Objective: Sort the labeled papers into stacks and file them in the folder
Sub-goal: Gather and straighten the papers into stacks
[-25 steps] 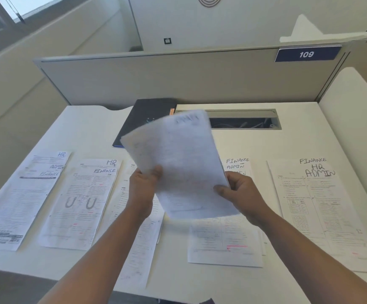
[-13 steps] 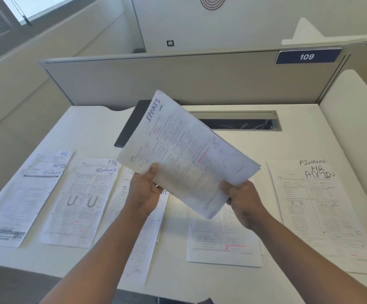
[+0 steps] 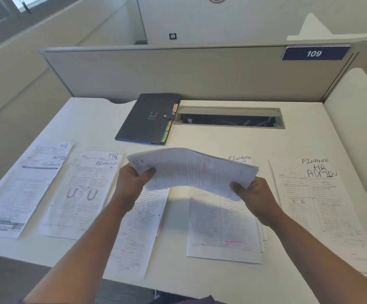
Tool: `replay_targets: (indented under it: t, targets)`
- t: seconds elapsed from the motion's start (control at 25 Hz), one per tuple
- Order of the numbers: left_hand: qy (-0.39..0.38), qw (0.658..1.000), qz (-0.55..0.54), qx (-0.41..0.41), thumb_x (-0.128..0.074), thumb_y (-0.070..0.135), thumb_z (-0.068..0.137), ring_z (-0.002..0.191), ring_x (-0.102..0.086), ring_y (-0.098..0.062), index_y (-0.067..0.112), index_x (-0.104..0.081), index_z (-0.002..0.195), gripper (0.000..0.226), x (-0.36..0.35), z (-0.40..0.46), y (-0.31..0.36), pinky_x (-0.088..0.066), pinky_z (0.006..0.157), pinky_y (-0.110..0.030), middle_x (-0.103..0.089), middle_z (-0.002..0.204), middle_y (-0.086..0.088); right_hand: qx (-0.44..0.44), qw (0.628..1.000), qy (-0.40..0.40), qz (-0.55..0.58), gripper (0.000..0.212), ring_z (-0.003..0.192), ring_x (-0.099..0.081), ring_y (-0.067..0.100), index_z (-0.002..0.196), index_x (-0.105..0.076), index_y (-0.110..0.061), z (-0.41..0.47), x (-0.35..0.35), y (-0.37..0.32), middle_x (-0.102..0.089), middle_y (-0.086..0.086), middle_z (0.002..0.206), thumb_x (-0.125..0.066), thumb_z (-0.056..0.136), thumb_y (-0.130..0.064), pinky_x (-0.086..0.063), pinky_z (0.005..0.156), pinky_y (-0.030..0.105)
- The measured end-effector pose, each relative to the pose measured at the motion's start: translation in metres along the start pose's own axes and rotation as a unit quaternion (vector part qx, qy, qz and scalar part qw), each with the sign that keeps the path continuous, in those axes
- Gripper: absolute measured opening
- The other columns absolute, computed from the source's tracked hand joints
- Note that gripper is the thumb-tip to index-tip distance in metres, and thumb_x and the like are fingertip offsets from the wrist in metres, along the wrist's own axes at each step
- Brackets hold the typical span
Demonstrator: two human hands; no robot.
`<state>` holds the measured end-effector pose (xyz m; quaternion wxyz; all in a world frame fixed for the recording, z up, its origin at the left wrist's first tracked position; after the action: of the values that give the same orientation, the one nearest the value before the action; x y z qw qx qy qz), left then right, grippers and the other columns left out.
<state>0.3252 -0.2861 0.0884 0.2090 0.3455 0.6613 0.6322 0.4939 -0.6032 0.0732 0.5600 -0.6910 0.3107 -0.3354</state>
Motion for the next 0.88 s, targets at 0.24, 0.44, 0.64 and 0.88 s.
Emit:
replay_targets:
  t: [0.24, 0.44, 0.64, 0.88]
  targets:
    - [0.024, 0.997, -0.047, 0.056, -0.066, 0.013, 0.088, 0.104, -0.066, -0.022, 0.036, -0.079, 0.093, 0.027, -0.024, -0.014, -0.034, -0.051, 0.086, -0.035, -0.076, 0.096, 0.01, -0.043, 0.999, 0.005, -0.018, 0.027, 0.08, -0.068, -0.002, 0.105, -0.068, -0.036, -0.009, -0.021, 0.023, -0.074, -0.017, 0.088, -0.067, 0.098, -0.011, -0.054, 0.064, 0.016]
    - [0.055, 0.996, -0.059, 0.04, -0.058, 0.025, 0.081, 0.097, -0.065, -0.015, 0.039, -0.076, 0.098, 0.028, -0.025, -0.013, -0.031, -0.054, 0.077, -0.029, -0.074, 0.09, 0.017, -0.055, 0.998, 0.0, -0.017, 0.018, 0.083, -0.065, 0.016, 0.1, -0.071, -0.033, -0.005, -0.018, 0.023, -0.072, 0.012, 0.095, -0.066, 0.097, -0.015, -0.051, 0.069, 0.029]
    - [0.049, 0.994, -0.074, 0.06, -0.053, 0.022, 0.078, 0.096, -0.063, -0.02, 0.018, -0.068, 0.109, 0.035, -0.031, -0.015, -0.039, -0.052, 0.077, -0.034, -0.069, 0.098, 0.0, -0.097, 0.995, -0.008, -0.038, 0.014, 0.085, -0.061, 0.028, 0.095, -0.064, -0.023, -0.005, -0.019, 0.033, -0.064, 0.019, 0.095, -0.064, 0.097, -0.008, -0.048, 0.068, 0.035]
    - [0.04, 0.994, -0.068, 0.069, -0.045, 0.025, 0.074, 0.095, -0.058, -0.022, 0.016, -0.068, 0.104, 0.038, -0.03, -0.008, -0.041, -0.05, 0.078, -0.035, -0.065, 0.095, 0.002, -0.105, 0.994, -0.004, 0.001, 0.016, 0.088, -0.062, 0.024, 0.098, -0.065, -0.022, -0.002, -0.025, 0.031, -0.067, 0.022, 0.105, -0.066, 0.086, -0.013, -0.049, 0.07, 0.036]
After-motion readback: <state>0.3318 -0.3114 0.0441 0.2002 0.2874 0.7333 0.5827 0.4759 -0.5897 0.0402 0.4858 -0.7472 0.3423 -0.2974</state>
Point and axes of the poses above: each hand's wrist, its own z-axis towards the middle knuckle, its own x-axis out of the back of the hand, y = z × x, the point moved 5 cm from there along z, towards the middle knuckle
